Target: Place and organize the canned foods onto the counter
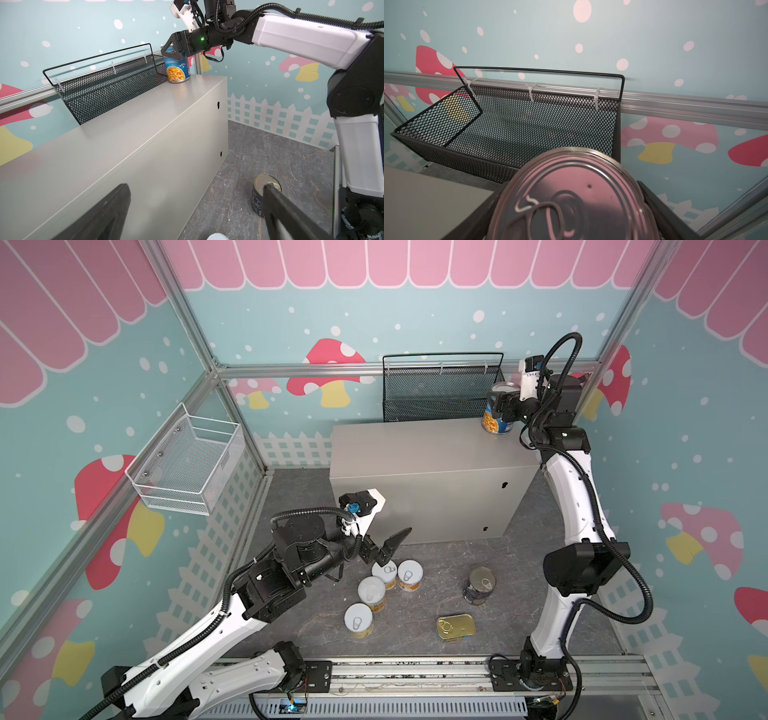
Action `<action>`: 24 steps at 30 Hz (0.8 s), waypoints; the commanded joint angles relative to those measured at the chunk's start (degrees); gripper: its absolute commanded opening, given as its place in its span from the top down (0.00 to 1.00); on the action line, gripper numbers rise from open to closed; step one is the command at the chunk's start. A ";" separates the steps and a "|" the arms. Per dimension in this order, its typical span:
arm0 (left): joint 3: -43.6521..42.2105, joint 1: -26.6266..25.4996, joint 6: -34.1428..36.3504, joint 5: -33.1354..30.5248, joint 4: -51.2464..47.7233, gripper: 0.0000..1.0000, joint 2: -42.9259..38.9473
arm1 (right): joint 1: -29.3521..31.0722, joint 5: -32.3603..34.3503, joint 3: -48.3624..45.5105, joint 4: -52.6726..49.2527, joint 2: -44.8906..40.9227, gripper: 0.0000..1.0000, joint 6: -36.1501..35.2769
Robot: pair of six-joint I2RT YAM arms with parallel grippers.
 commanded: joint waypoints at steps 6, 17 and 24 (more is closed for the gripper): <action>-0.92 0.89 -1.32 3.25 1.40 0.01 -0.85 | 0.19 -1.51 0.38 2.80 -0.65 0.34 -0.23; -0.96 1.67 -2.15 4.32 1.46 0.01 -0.63 | 0.17 -1.31 0.44 3.00 -1.82 0.13 -0.89; -1.11 1.84 -2.37 4.52 1.39 0.01 -0.63 | 0.21 0.27 0.53 3.20 -3.86 0.02 -0.50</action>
